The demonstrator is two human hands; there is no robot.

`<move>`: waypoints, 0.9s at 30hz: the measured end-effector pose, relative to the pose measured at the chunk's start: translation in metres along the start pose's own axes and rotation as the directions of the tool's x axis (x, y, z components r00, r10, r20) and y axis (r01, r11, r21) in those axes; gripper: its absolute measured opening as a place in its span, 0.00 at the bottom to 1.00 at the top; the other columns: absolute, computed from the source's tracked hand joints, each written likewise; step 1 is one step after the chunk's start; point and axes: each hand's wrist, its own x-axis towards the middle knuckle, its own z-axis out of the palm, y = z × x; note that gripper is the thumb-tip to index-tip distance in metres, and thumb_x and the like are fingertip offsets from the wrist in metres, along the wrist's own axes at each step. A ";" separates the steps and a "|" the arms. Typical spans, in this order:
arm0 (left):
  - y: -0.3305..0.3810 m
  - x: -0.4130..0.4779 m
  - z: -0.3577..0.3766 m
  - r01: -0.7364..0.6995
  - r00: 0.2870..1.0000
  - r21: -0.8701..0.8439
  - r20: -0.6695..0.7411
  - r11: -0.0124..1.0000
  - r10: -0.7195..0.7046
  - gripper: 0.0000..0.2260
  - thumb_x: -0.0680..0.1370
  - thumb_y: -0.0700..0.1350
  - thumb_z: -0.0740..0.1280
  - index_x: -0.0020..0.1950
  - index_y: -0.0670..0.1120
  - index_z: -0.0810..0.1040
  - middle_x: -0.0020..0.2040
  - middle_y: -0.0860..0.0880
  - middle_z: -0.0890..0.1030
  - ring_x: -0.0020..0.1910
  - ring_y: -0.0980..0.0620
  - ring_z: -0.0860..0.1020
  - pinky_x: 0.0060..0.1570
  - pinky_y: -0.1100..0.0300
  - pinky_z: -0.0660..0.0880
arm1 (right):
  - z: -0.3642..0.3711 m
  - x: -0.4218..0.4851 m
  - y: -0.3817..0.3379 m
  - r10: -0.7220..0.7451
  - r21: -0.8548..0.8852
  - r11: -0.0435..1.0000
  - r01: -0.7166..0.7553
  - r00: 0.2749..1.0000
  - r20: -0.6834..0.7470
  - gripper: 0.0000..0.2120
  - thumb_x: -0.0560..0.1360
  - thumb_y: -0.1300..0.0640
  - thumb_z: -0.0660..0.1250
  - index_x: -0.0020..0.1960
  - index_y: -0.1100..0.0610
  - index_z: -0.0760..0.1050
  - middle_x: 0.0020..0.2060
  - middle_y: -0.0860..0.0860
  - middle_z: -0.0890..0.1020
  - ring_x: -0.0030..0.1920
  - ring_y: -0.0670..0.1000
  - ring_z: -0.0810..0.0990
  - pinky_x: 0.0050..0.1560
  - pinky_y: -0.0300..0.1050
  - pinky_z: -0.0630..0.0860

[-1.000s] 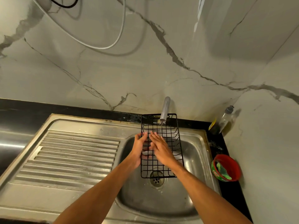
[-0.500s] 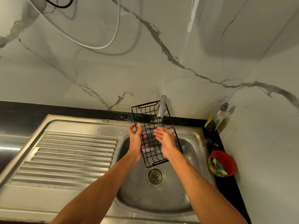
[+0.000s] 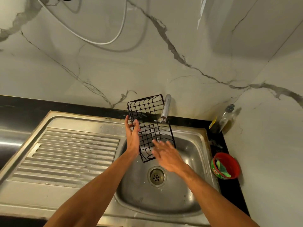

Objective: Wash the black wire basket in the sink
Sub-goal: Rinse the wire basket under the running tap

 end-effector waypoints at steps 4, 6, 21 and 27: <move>0.006 0.003 0.001 -0.058 0.998 -0.034 -0.028 0.998 0.057 0.26 0.85 0.56 0.58 0.82 0.62 0.52 0.72 0.55 0.65 0.61 0.58 0.72 0.65 0.44 0.70 | 0.000 0.005 -0.015 0.016 -0.134 0.990 -0.034 0.991 -0.132 0.31 0.84 0.41 0.38 0.73 0.54 0.69 0.79 0.56 0.59 0.79 0.56 0.55 0.79 0.57 0.47; 0.007 0.008 -0.002 -0.109 0.994 -0.014 -0.012 0.994 0.109 0.27 0.83 0.59 0.59 0.81 0.64 0.54 0.71 0.57 0.65 0.70 0.50 0.69 0.68 0.41 0.70 | 0.001 0.003 -0.024 -0.068 -0.111 0.992 0.057 0.993 -0.093 0.28 0.84 0.42 0.41 0.75 0.53 0.67 0.77 0.53 0.64 0.77 0.55 0.61 0.78 0.56 0.54; 0.014 0.013 0.003 -0.252 0.964 0.053 -0.079 0.966 0.255 0.26 0.85 0.56 0.58 0.78 0.71 0.49 0.84 0.54 0.47 0.81 0.47 0.53 0.77 0.36 0.58 | -0.011 0.030 -0.029 0.006 -0.117 0.993 -0.026 0.985 -0.174 0.36 0.81 0.40 0.31 0.77 0.54 0.63 0.79 0.56 0.58 0.80 0.55 0.53 0.79 0.55 0.45; 0.008 0.014 0.008 -0.241 0.967 0.071 -0.066 0.968 0.245 0.32 0.82 0.59 0.58 0.81 0.64 0.44 0.83 0.55 0.42 0.82 0.46 0.47 0.77 0.35 0.53 | -0.024 0.035 0.005 0.171 -0.099 0.975 -0.197 0.958 -0.229 0.34 0.81 0.41 0.34 0.78 0.56 0.60 0.78 0.55 0.60 0.79 0.54 0.55 0.79 0.53 0.45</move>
